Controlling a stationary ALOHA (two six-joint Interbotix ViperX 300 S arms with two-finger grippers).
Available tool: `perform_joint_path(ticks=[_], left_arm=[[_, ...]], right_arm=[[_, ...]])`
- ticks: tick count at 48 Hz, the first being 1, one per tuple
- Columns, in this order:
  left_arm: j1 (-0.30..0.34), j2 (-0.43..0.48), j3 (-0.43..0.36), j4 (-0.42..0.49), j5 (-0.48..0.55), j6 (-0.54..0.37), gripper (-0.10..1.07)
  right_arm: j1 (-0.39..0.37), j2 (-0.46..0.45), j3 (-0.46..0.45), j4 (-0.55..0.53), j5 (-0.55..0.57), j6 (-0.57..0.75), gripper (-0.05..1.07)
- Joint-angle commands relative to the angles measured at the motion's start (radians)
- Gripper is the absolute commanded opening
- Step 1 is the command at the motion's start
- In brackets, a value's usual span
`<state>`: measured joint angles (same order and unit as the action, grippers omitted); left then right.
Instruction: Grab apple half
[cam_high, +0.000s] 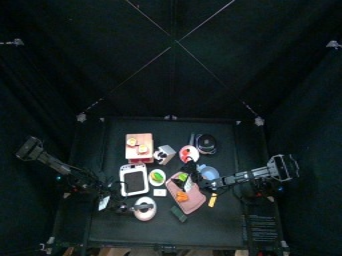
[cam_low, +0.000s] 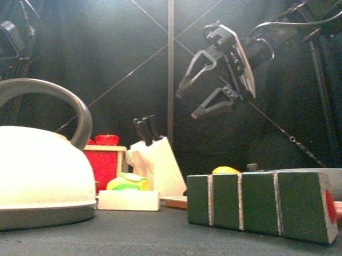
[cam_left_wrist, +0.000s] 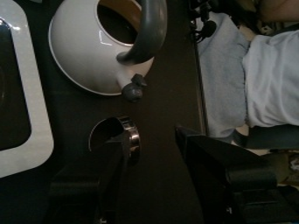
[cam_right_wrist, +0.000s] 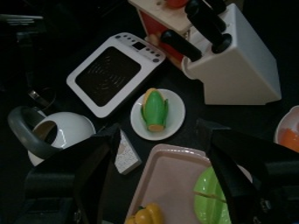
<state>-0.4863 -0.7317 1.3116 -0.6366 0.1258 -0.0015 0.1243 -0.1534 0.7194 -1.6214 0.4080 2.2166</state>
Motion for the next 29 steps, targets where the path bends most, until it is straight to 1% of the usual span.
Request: perform_joint_path(ticks=[1,6,11,16,20,25,26,29], left_arm=[[0.008,-0.005,-0.029,0.011,-0.008,0.005,0.83],[0.017,-0.031,-0.058,0.038,-0.011,0.012,0.83],[0.025,-0.089,-0.089,0.107,-0.011,0.011,0.83],[0.063,-0.144,-0.118,0.172,-0.011,0.009,0.83],[0.132,-0.179,-0.147,0.216,-0.021,0.009,0.83],[0.233,-0.190,-0.183,0.247,-0.044,0.011,0.83],[0.270,-0.189,-0.198,0.250,-0.051,0.009,0.83],[0.348,-0.189,-0.232,0.250,-0.051,0.003,0.83]], right_arm=[[0.000,-0.015,-0.009,-0.002,0.005,-0.002,0.99],[0.002,-0.015,-0.011,-0.002,0.006,-0.003,0.99],[0.000,-0.015,-0.009,-0.003,0.005,-0.005,0.99],[-0.002,-0.015,-0.009,-0.002,0.005,-0.005,0.99],[-0.003,-0.015,-0.009,-0.002,0.005,-0.005,0.99],[-0.003,-0.015,-0.008,-0.002,0.005,-0.006,0.99],[-0.003,-0.015,-0.008,-0.002,0.005,-0.005,0.99],[-0.003,-0.015,-0.006,-0.002,0.006,-0.006,0.99]])
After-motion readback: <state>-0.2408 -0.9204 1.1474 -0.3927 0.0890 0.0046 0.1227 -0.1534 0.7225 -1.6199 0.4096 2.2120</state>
